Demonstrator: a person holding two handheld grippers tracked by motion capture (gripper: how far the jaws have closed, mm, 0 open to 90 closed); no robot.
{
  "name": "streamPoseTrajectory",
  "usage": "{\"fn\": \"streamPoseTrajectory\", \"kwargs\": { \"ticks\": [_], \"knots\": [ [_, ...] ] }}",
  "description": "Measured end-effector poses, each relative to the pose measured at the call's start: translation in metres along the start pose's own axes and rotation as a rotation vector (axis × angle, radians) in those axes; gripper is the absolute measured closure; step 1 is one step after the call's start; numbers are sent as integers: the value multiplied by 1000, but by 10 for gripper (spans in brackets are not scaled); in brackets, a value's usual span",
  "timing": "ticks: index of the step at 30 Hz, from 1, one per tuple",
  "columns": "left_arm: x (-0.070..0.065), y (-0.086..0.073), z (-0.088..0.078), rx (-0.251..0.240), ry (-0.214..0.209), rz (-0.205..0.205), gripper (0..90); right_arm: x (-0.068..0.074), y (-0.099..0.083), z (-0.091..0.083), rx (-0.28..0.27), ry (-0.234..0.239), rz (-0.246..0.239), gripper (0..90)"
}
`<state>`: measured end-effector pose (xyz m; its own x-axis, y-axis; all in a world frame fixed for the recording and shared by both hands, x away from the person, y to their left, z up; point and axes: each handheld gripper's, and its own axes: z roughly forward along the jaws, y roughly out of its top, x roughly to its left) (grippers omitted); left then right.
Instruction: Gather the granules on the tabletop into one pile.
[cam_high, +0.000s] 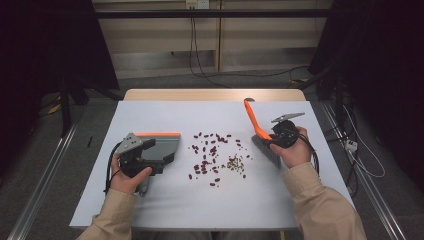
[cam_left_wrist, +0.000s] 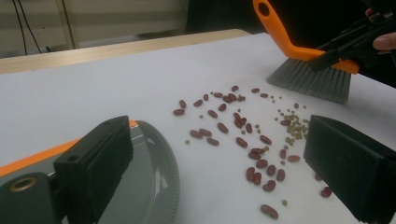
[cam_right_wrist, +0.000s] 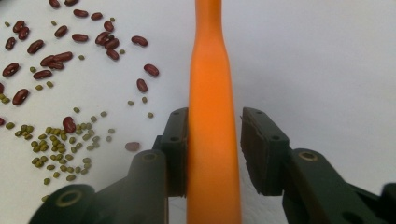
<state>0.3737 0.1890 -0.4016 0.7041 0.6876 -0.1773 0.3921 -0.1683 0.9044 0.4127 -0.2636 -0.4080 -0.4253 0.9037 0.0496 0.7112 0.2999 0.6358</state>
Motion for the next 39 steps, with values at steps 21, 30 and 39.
{"fn": "streamPoseTrajectory", "kwargs": {
  "ticks": [21,30,39],
  "knots": [
    [12,-6,-11,3,10,-19,66,0,22,6,-120,81,-69,712],
    [15,-8,-13,10,6,-27,64,1,46,47,-105,68,-173,712],
    [20,-8,-14,3,7,-39,64,6,57,64,-94,118,-256,712]
  ]
}}
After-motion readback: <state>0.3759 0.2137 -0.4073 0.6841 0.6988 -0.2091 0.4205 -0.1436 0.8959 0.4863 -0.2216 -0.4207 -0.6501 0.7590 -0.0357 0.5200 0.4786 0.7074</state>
